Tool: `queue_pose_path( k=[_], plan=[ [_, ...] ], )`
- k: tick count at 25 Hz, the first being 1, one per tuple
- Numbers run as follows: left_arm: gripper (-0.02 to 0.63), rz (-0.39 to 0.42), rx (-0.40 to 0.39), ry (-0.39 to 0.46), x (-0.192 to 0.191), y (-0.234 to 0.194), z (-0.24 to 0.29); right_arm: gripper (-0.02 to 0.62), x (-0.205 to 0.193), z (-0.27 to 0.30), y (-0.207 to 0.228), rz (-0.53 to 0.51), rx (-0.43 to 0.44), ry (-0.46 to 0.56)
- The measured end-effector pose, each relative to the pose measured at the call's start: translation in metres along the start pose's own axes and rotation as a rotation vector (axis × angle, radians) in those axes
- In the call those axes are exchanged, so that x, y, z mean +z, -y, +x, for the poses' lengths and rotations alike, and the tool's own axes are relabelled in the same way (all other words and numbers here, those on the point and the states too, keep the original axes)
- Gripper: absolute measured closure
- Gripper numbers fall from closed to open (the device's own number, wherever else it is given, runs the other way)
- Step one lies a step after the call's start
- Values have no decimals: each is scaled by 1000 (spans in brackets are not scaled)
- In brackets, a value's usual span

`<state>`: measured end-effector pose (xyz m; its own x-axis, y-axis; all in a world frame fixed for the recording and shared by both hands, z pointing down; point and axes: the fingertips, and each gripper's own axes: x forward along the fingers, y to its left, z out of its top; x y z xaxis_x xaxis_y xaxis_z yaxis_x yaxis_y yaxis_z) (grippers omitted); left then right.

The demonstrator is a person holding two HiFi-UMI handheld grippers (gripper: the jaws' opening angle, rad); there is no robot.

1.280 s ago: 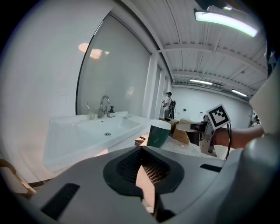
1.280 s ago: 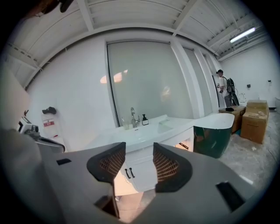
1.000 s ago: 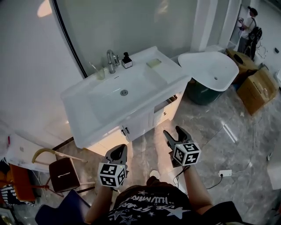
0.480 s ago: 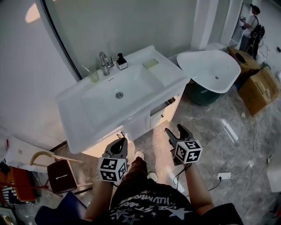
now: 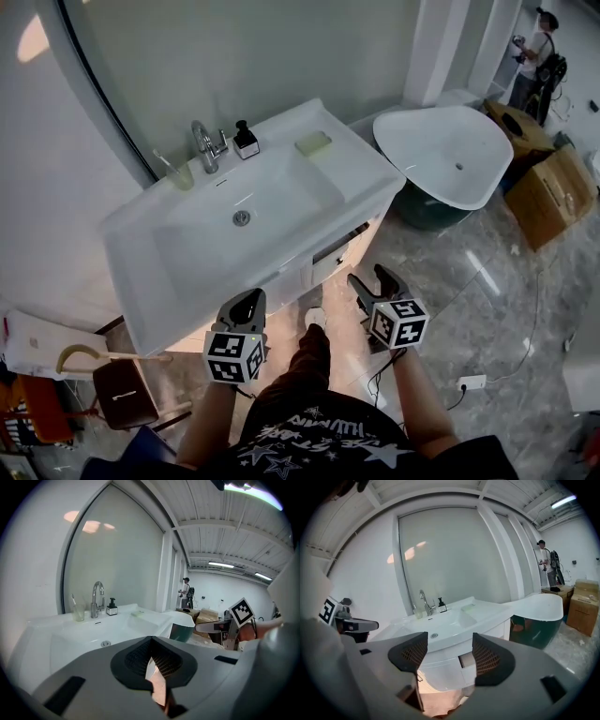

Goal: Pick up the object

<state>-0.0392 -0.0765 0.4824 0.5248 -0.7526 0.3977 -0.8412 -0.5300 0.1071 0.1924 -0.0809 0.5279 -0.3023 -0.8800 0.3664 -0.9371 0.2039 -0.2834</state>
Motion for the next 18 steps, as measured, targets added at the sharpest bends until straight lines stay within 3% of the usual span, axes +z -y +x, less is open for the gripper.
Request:
queue_pose_path(
  k=[9, 15, 18],
  plan=[
    [591, -55, 34, -9, 36, -62, 119, 304, 58, 122, 45, -83, 13, -53],
    [591, -45, 90, -15, 67, -100, 169, 304, 93, 205, 59, -111, 60, -99],
    [591, -86, 109, -42, 73, -119, 192, 304, 106, 242, 63, -119, 73, -120]
  ],
)
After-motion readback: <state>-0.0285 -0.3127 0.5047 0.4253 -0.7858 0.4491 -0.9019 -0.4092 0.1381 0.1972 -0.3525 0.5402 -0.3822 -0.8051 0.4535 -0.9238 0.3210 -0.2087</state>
